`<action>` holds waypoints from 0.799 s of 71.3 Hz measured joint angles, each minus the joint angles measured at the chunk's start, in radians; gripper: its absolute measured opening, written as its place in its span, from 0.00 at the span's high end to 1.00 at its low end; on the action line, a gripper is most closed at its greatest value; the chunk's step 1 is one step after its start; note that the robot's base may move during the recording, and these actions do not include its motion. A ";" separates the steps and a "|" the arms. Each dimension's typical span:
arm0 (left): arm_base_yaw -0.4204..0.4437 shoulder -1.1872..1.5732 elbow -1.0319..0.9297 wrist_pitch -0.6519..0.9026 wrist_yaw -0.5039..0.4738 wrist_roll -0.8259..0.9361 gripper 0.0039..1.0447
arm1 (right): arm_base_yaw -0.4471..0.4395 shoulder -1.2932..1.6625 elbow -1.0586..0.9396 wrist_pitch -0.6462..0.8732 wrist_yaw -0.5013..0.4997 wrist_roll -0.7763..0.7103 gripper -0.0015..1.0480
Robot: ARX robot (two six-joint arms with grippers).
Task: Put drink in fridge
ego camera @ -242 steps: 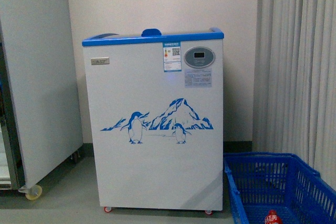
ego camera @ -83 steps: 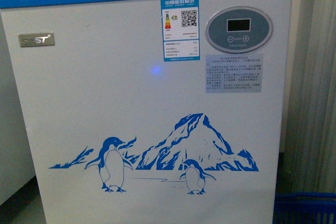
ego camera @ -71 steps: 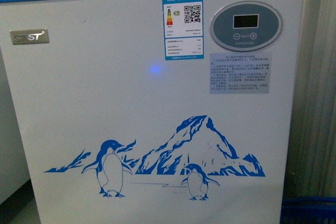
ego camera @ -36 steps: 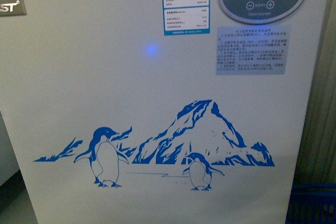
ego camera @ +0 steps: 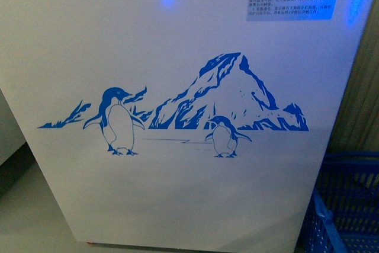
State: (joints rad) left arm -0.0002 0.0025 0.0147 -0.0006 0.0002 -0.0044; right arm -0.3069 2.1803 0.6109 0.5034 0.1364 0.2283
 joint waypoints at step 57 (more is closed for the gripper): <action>0.000 0.000 0.000 0.000 0.000 0.000 0.08 | 0.021 0.666 0.542 -0.095 0.002 0.043 0.07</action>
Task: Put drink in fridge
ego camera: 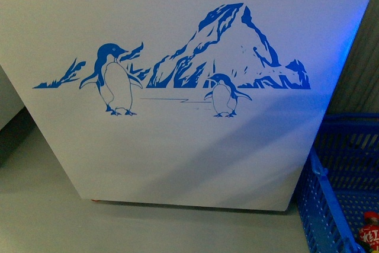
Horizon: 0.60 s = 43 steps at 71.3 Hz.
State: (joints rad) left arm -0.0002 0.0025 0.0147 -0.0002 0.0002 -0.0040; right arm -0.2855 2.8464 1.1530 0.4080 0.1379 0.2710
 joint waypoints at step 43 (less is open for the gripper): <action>0.000 0.000 0.000 0.000 0.000 0.000 0.08 | -0.027 0.039 0.036 -0.072 -0.018 -0.024 0.45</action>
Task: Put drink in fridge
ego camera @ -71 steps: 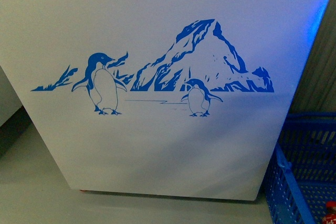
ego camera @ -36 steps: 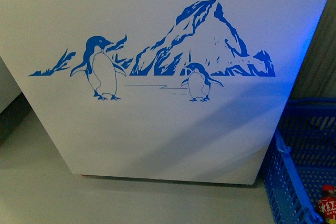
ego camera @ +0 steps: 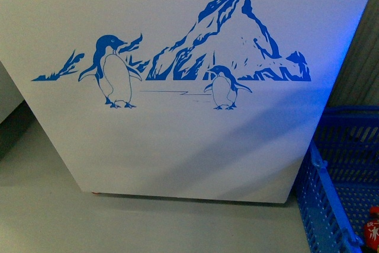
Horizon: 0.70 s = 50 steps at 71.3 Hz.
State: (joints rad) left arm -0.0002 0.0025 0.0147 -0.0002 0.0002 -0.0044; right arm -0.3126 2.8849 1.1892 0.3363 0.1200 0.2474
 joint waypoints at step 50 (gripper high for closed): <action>0.000 0.000 0.000 0.000 0.000 0.000 0.08 | 0.050 -1.317 -0.531 -0.244 -0.143 -0.121 0.62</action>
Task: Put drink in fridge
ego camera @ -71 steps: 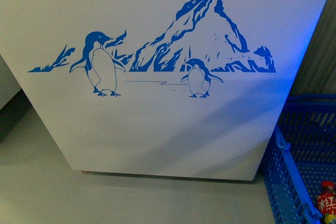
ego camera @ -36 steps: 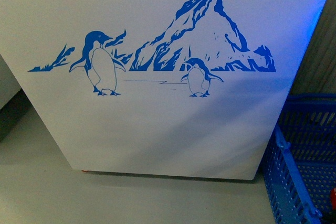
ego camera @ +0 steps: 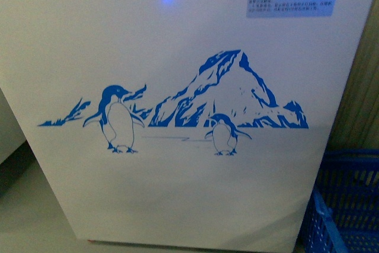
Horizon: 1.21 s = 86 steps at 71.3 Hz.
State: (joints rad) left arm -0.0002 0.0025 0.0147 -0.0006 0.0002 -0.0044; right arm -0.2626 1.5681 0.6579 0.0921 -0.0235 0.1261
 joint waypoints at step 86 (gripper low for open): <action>0.000 0.000 0.000 0.000 0.000 0.000 0.08 | 0.415 -1.059 0.127 -0.280 0.383 -0.034 0.62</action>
State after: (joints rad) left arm -0.0002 0.0025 0.0147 -0.0006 0.0002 -0.0044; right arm 0.1528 0.5087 0.7845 -0.1879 0.3592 0.0925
